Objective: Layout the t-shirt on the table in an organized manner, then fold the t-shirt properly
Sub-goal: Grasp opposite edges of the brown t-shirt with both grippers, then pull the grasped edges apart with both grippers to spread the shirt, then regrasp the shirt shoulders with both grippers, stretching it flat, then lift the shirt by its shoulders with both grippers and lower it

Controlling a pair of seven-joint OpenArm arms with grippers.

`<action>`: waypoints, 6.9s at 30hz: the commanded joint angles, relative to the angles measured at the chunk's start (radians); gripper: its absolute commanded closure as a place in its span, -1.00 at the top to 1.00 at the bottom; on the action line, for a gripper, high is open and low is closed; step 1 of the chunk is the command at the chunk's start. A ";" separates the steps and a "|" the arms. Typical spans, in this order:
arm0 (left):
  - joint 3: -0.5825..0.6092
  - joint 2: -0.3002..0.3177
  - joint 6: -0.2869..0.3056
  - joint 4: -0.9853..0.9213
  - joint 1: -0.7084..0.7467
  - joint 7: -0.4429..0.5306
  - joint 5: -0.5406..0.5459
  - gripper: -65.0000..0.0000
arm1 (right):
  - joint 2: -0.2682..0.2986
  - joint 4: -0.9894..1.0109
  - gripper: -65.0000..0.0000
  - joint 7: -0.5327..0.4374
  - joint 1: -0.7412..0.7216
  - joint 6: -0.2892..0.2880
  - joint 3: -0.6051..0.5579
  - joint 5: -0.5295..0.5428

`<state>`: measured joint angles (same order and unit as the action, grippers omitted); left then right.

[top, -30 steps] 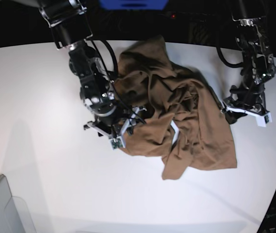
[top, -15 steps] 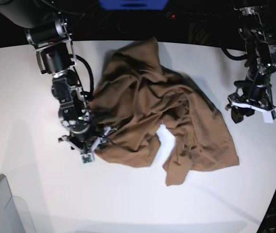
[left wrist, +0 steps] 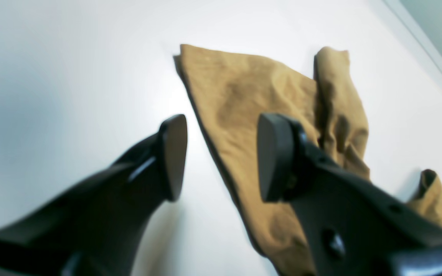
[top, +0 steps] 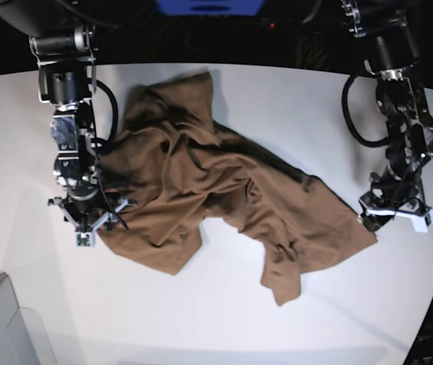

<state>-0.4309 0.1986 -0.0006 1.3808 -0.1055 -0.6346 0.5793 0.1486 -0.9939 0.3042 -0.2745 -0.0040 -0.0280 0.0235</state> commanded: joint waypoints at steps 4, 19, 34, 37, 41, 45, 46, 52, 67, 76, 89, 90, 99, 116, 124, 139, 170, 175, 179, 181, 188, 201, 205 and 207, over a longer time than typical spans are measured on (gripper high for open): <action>-0.001 0.046 0.003 -0.176 -0.124 0.019 -0.029 -0.11 | 0.007 0.005 -0.14 0.072 0.002 0.003 0.001 -0.017; 0.238 0.051 0.004 -0.679 -0.349 0.378 -0.218 -0.11 | 0.007 0.005 -0.14 0.079 0.022 0.003 0.003 -0.017; 0.281 0.097 0.004 -0.815 -0.290 0.454 -0.155 -1.00 | 0.032 0.008 -0.14 0.072 0.031 0.003 0.006 -0.017; 0.281 0.166 0.004 -0.771 -0.216 0.424 0.034 -0.99 | 0.047 0.022 -0.14 0.074 0.007 0.005 0.007 -0.017; 0.281 0.278 0.003 -0.611 -0.056 0.307 0.359 -0.99 | 0.073 0.068 -0.14 0.079 -0.022 0.005 0.047 -0.017; 0.281 0.342 0.001 -0.470 0.103 0.298 0.592 -0.99 | 0.070 0.088 -0.14 0.074 -0.045 0.005 0.130 -0.017; 0.281 0.352 0.001 -0.444 0.132 0.298 0.623 -0.99 | 0.070 0.088 -0.14 0.072 -0.047 0.005 0.144 -0.017; 0.281 0.358 0.003 -0.317 0.232 0.298 0.661 -0.99 | 0.050 0.085 -0.14 0.071 -0.095 0.005 0.198 -0.017; 0.111 0.304 -0.002 -0.136 0.320 0.287 0.654 -0.98 | -0.027 -0.833 -0.14 0.321 0.280 -0.015 0.196 -0.010; 0.106 0.304 -0.002 -0.137 0.320 0.287 0.654 -0.98 | -0.053 -1.021 -0.14 0.445 0.657 -0.302 0.164 -0.010; 0.106 0.307 -0.002 -0.137 0.315 0.287 0.654 -0.98 | -0.151 -0.988 -0.14 0.450 0.734 -0.410 0.141 -0.012; 0.106 0.307 -0.002 -0.137 0.315 0.287 0.654 -0.98 | -0.155 -0.965 -0.14 0.450 0.729 -0.410 0.141 -0.012; 0.105 0.312 0.001 -0.137 0.320 0.289 0.654 -0.98 | -0.154 -0.788 -0.16 0.441 0.720 -0.406 0.070 -0.015; 0.025 0.289 0.000 -0.133 0.261 0.287 0.660 -0.98 | 0.022 -0.665 -1.00 0.451 0.435 -0.402 0.277 -0.017; 0.027 0.253 -0.002 -0.064 0.329 0.287 0.660 -0.98 | 0.030 -0.837 -1.00 0.577 0.522 -0.408 0.271 -0.012; 0.025 0.240 -0.002 0.144 0.557 0.289 0.655 -0.99 | 0.019 -0.859 -1.00 0.586 0.654 -0.403 0.277 -0.018; 0.048 0.212 -0.006 0.137 0.096 0.272 0.623 -0.99 | 0.082 -0.690 -1.00 0.586 -0.062 -0.408 0.230 -0.018; 0.152 0.227 -0.006 0.050 -0.199 0.201 0.554 -0.99 | 0.093 -0.636 -1.00 0.579 -0.300 -0.408 0.214 -0.017; 0.241 0.230 -0.005 -0.074 -0.428 0.200 0.555 -0.99 | 0.093 -0.642 -1.00 0.585 -0.446 -0.405 0.222 -0.017; 0.261 0.227 -0.005 -0.117 -0.532 0.198 0.557 -0.99 | 0.096 -0.670 -1.00 0.586 -0.498 -0.402 0.225 -0.017; 0.304 0.235 -0.002 -0.128 -0.672 0.195 0.566 -0.99 | 0.092 -0.880 -1.00 0.698 -0.392 -0.406 0.307 -0.012; 0.191 0.278 0.001 -0.057 -0.056 0.144 0.749 -0.99 | -0.040 -0.914 -1.00 0.628 0.185 -0.410 0.260 -0.009; 0.155 0.275 0.003 -0.050 0.105 0.147 0.749 -0.99 | -0.040 -0.791 -1.00 0.632 0.215 -0.410 0.221 -0.009; 0.154 0.275 0.003 -0.056 0.138 0.150 0.749 -0.99 | -0.040 -0.733 -1.00 0.632 0.226 -0.410 0.213 -0.009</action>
<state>-0.2691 0.4515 0.0010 1.3090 0.0578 -0.4973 1.2881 0.1009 -1.7088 0.9558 -0.0341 -0.4149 0.1829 0.0124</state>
